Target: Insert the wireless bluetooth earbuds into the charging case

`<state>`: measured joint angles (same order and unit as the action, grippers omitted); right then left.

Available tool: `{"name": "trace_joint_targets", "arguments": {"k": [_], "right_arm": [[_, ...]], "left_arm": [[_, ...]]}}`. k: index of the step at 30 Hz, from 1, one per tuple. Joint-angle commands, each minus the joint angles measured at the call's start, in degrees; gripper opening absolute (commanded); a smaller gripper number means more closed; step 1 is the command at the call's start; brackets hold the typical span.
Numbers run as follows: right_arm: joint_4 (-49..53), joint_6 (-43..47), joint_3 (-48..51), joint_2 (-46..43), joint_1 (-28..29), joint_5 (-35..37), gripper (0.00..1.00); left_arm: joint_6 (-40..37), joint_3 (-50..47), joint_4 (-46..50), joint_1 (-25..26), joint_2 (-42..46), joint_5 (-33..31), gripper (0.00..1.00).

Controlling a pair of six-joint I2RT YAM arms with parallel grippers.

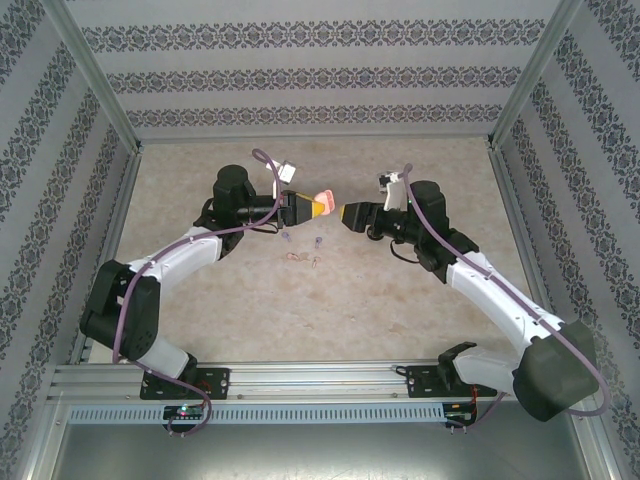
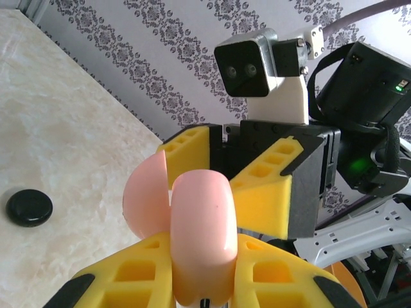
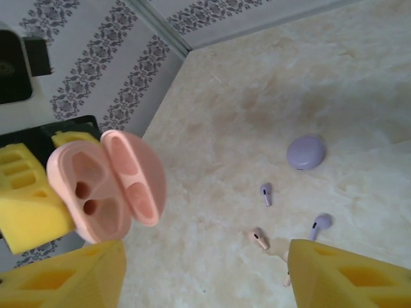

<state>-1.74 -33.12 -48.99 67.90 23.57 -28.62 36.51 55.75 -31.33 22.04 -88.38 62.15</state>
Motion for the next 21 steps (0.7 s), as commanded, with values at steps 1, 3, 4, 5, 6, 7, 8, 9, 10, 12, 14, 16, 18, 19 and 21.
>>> {"name": "trace_joint_targets", "arguments": {"k": [1, 3, 4, 5, 6, 7, 8, 9, 10, 12, 14, 16, 18, 19, 21], "right_arm": [[-4.1, -1.0, -0.6, 0.6, 0.8, -1.9, 0.62], [-4.7, -1.3, -1.2, 1.3, 1.2, -2.0, 0.59], [-4.9, -1.3, -1.4, 1.6, 1.3, -1.9, 0.58], [-5.1, -1.3, -1.7, 1.9, 1.5, -1.8, 0.57], [-5.4, -1.5, -1.9, 2.1, 1.6, -1.7, 0.56], [-5.5, -1.5, -2.1, 2.4, 1.7, -1.6, 0.55], [-5.6, -1.5, -2.3, 2.7, 1.8, -1.5, 0.55], [-5.8, -1.6, -2.5, 3.0, 1.8, -1.4, 0.54], [-5.9, -1.7, -2.7, 3.3, 1.8, -1.3, 0.54], [-6.3, -1.9, -2.8, 3.8, 1.8, -1.1, 0.53], [-6.6, -2.1, -3.0, 4.1, 1.8, -1.0, 0.52], [-6.8, -2.2, -3.2, 4.5, 1.8, -1.1, 0.52], [-7.0, -2.3, -3.4, 4.7, 1.8, -0.9, 0.51], [-6.9, -2.5, -3.5, 4.9, 1.8, -0.9, 0.50], [-7.0, -2.5, -3.6, 5.1, 1.8, -0.9, 0.49]], "left_arm": [[3.1, 0.0, -6.6, 0.3, -0.7, 1.0, 0.00], [3.6, 0.1, -7.3, 0.4, -1.0, 0.8, 0.00], [3.7, 0.1, -7.6, 0.5, -1.2, 0.8, 0.00], [3.9, 0.2, -7.7, 0.5, -1.3, 0.8, 0.00], [3.9, 0.3, -7.7, 0.6, -1.3, 0.8, 0.00], [3.9, 0.3, -7.8, 0.6, -1.4, 0.7, 0.00], [3.9, 0.5, -7.8, 0.8, -1.5, 0.8, 0.00], [3.9, 0.4, -7.8, 0.9, -1.5, 0.8, 0.00], [3.8, 0.4, -7.7, 0.9, -1.6, 0.8, 0.00], [3.9, 0.4, -7.7, 1.0, -1.6, 0.8, 0.00], [3.9, 0.4, -7.6, 1.1, -1.5, 0.8, 0.00], [3.7, 0.5, -7.5, 1.2, -1.6, 0.8, 0.00], [3.7, 0.6, -7.3, 1.2, -1.6, 0.8, 0.00], [3.7, 0.5, -7.3, 1.3, -1.6, 0.7, 0.00], [3.7, 0.6, -7.3, 1.3, -1.6, 0.6, 0.00]]}}
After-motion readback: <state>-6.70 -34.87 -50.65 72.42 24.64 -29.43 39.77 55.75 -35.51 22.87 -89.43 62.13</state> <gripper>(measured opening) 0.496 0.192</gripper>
